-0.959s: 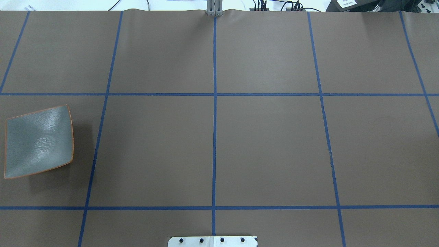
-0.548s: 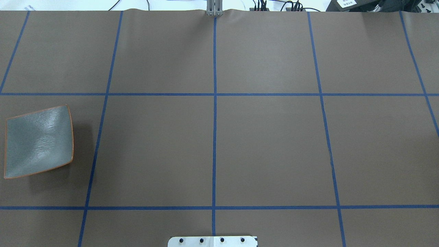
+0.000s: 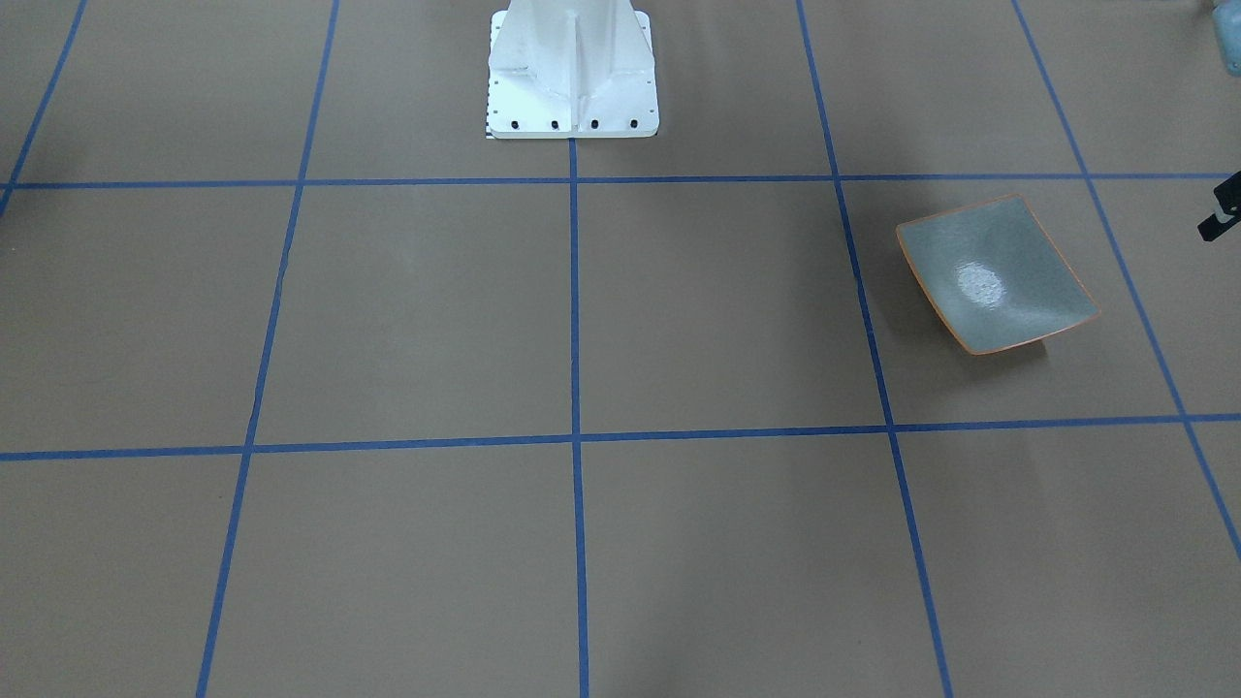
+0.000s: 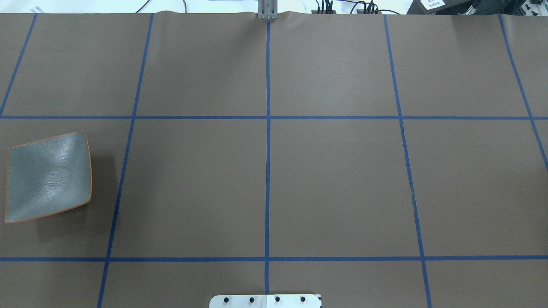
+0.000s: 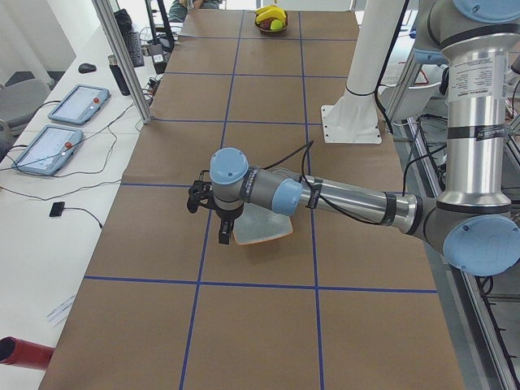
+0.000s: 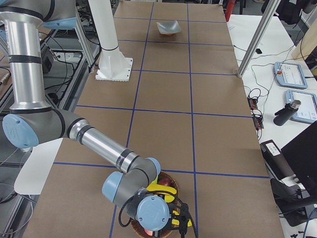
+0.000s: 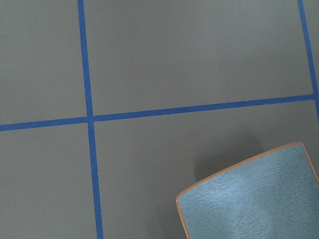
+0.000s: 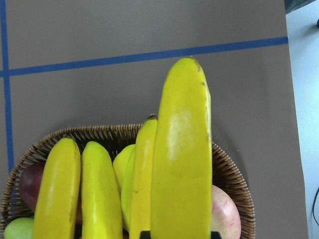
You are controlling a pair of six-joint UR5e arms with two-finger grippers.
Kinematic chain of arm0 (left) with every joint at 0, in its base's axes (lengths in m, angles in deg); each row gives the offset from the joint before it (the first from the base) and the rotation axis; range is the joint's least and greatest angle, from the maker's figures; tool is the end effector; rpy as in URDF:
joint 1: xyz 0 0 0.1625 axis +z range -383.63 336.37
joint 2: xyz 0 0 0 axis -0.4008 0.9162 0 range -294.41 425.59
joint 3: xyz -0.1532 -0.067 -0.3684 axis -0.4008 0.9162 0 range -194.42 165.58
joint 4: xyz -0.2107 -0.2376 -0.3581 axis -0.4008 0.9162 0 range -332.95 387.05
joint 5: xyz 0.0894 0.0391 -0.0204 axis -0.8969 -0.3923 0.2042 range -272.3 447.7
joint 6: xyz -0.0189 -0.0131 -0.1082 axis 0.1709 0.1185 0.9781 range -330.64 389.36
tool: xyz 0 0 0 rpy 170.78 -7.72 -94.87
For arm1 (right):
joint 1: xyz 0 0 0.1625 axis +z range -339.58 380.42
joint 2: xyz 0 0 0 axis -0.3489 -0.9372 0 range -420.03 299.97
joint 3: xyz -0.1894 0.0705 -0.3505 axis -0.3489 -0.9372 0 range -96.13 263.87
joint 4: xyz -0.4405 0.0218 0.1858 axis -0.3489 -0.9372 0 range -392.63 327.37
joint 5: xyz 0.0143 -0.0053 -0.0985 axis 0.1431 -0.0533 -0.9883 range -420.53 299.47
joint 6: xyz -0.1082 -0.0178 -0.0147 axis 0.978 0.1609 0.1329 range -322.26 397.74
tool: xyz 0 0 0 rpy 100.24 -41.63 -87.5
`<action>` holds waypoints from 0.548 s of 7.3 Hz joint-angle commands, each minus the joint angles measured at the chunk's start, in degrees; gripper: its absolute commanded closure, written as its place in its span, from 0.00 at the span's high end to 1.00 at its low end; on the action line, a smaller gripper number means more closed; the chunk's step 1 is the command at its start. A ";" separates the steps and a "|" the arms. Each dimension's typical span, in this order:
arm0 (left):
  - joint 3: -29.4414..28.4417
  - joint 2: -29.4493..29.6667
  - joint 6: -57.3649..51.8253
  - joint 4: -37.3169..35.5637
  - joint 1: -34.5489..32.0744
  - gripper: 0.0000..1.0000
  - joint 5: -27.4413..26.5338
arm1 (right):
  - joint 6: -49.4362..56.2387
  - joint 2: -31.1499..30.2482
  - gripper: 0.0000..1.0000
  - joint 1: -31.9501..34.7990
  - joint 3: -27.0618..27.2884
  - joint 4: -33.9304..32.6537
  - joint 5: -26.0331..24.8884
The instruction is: Transfer all bananas from basket to plate
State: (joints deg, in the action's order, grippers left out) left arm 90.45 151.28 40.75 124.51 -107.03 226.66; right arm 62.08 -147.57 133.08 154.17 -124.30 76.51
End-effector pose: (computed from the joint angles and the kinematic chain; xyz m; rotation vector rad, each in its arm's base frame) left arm 0.0124 -0.5409 0.5198 0.1589 0.8824 0.0563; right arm 0.2510 -0.4655 0.8066 0.0388 -0.8697 0.1081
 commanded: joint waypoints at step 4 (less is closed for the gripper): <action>-0.10 1.92 7.80 2.91 2.88 1.00 0.53 | -22.95 3.32 0.00 -10.58 9.94 1.37 12.42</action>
State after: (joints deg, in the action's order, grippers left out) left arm 90.34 152.00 43.31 126.70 -105.64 227.16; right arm 48.20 -146.09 126.92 163.13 -126.12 83.59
